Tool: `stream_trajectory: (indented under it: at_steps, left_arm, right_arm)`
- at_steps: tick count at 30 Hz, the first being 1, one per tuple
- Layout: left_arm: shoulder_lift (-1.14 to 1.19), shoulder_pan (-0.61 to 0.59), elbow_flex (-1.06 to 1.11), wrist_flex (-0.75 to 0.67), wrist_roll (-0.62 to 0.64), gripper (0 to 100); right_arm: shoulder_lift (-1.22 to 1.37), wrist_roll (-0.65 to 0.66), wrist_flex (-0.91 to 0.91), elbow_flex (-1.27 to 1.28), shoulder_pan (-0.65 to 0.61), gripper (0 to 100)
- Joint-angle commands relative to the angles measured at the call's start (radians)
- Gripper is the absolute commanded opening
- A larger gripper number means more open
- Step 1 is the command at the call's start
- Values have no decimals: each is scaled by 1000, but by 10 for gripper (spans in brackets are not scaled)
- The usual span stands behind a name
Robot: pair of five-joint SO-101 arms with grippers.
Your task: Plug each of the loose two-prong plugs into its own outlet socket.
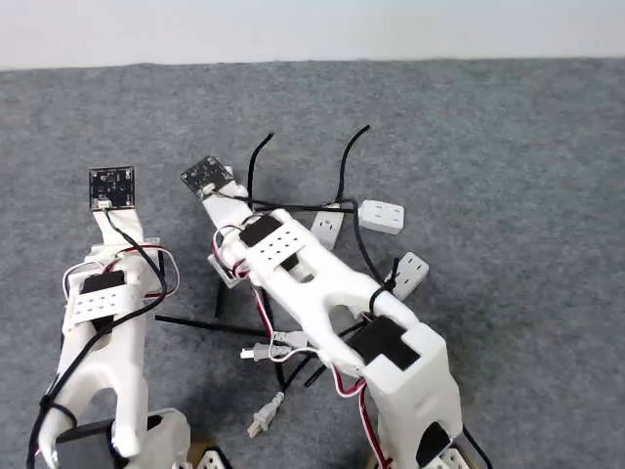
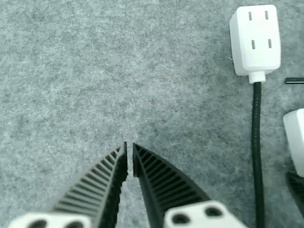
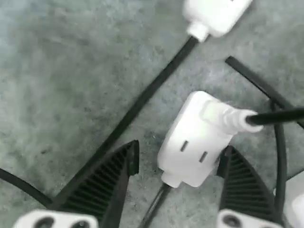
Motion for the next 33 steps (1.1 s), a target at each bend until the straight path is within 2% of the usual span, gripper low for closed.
stream_trajectory:
  at_steps: [1, 5, 10, 12, 16, 21, 24, 29, 33]
  left_arm:
    - [-23, -8, -12, -25, 8, 14]
    - [-23, -9, -12, -25, 8, 14]
    - [-23, -25, -12, -25, 8, 15]
    - [-23, -25, -12, -25, 8, 15]
    - [-23, -26, -13, -26, 8, 15]
    - [-23, -26, -16, -26, 8, 15]
    - [-23, -26, -18, -26, 8, 15]
    - [-23, -26, -18, -26, 8, 15]
    - [-23, -26, -16, -26, 8, 15]
  right_arm:
    - [-25, -34, -4, -37, -1, 274]
    - [25, -37, -8, -71, 44, 257]
    - [93, -31, 59, -173, 48, 0]
    - [107, -31, 113, -207, 65, 31]
    - [51, -32, 283, -301, 125, 8]
    - [-208, -23, 562, -347, 176, 8]
    - [-384, 28, 714, -347, 226, 8]
    - [-588, 141, 880, -296, 427, 8]
    - [-690, 290, 869, -193, 719, 8]
